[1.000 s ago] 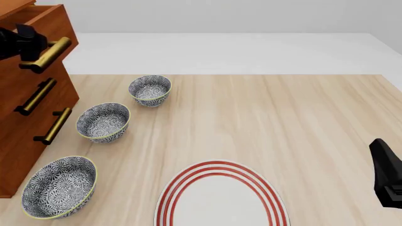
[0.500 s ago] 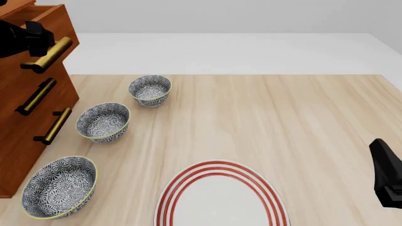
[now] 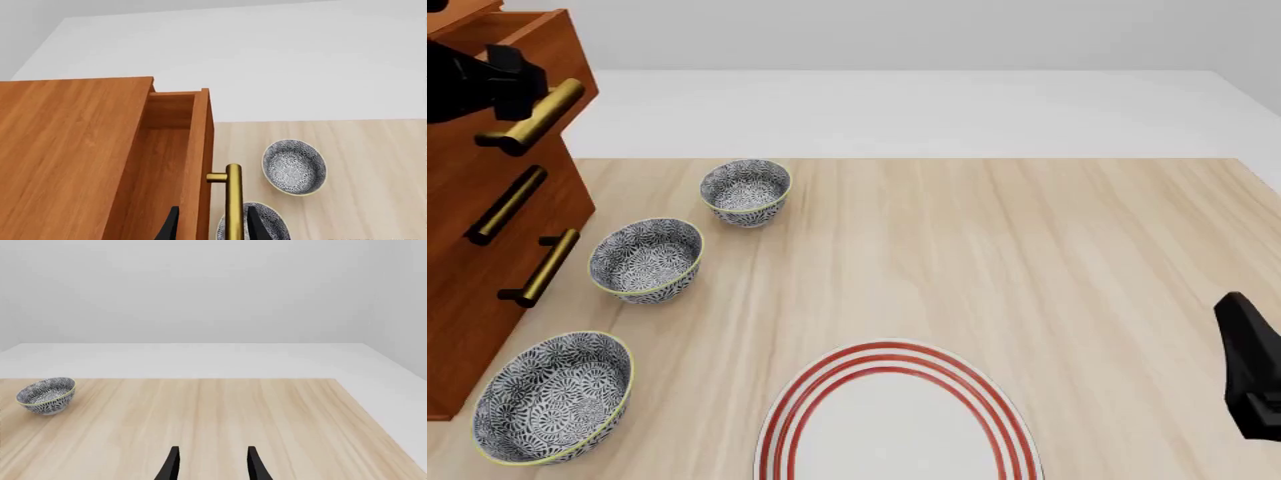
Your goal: Open the top drawer of the cabinet.
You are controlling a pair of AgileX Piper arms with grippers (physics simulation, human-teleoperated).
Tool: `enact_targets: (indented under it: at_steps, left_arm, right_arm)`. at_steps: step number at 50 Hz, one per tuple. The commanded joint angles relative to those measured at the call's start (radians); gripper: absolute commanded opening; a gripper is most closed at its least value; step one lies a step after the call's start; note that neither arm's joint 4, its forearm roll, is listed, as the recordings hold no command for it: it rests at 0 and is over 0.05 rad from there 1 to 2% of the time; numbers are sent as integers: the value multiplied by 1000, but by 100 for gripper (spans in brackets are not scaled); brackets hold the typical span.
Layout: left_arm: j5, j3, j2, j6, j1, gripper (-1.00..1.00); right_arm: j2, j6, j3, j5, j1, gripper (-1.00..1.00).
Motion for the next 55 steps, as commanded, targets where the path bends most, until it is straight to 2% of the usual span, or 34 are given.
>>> enact_targets:
  at_steps: [1, 35, 55]
  left_arm:
    - [21, 97, 121, 51, -30, 100]
    - [43, 117, 116, 24, -103, 100]
    - [37, 125, 122, 20, -118, 100]
  right_arm:
    - [-5, 1, -34, 39, 0, 100]
    - [-5, 1, -31, 35, 0, 100]
    - [-5, 1, -33, 38, 0, 100]
